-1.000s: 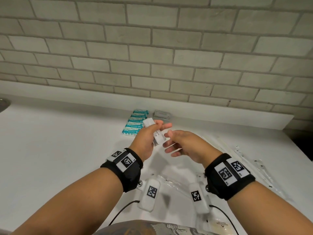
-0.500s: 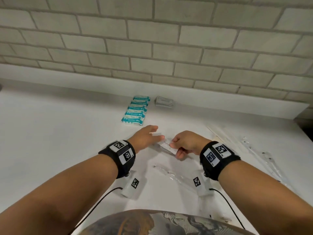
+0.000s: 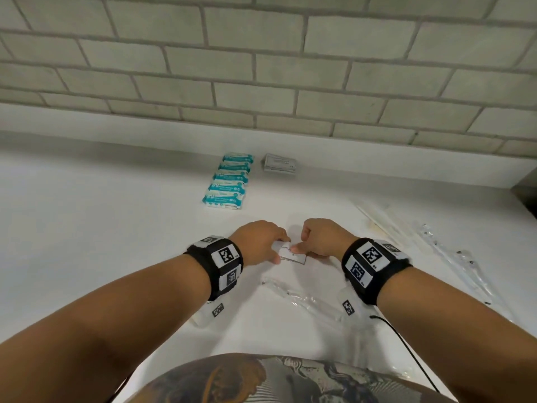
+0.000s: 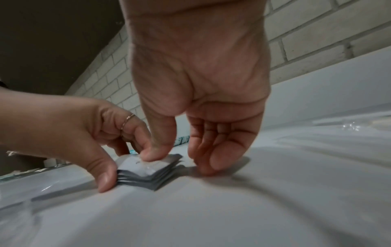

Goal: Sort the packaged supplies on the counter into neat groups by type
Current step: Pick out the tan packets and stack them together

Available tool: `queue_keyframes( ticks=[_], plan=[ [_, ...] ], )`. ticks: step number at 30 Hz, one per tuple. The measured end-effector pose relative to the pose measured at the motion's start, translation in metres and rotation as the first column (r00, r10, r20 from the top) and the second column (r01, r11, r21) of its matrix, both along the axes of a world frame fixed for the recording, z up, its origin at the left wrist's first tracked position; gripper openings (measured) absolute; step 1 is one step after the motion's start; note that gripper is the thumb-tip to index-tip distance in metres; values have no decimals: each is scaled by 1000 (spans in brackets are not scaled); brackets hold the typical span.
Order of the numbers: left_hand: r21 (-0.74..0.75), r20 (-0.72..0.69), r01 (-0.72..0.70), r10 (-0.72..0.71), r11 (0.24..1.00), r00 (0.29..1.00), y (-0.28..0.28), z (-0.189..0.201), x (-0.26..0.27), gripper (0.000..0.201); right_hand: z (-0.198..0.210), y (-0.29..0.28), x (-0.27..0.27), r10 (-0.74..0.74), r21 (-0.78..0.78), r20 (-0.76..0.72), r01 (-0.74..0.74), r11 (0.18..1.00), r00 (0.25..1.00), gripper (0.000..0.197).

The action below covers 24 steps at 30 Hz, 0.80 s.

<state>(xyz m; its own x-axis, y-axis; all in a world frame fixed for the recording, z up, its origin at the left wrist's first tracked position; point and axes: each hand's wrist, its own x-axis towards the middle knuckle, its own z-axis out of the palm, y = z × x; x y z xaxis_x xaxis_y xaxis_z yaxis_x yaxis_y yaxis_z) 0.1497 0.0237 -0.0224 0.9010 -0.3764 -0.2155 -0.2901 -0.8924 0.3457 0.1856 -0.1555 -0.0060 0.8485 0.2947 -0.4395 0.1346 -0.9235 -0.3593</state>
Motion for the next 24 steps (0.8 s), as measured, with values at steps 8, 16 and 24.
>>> queue_keyframes(
  ticks=[8,16,24],
  plan=[
    [62,28,23,-24,998,999,-7,0,13,41,5,13,-16,263,-149,154,-241,959,953,43],
    [147,51,-10,2,989,999,-2,4,73,42,7,32,43,245,-169,203,-212,963,948,36],
    [185,63,-43,32,982,997,17,8,153,35,1,61,131,222,-193,199,-184,964,954,40]
  ],
)
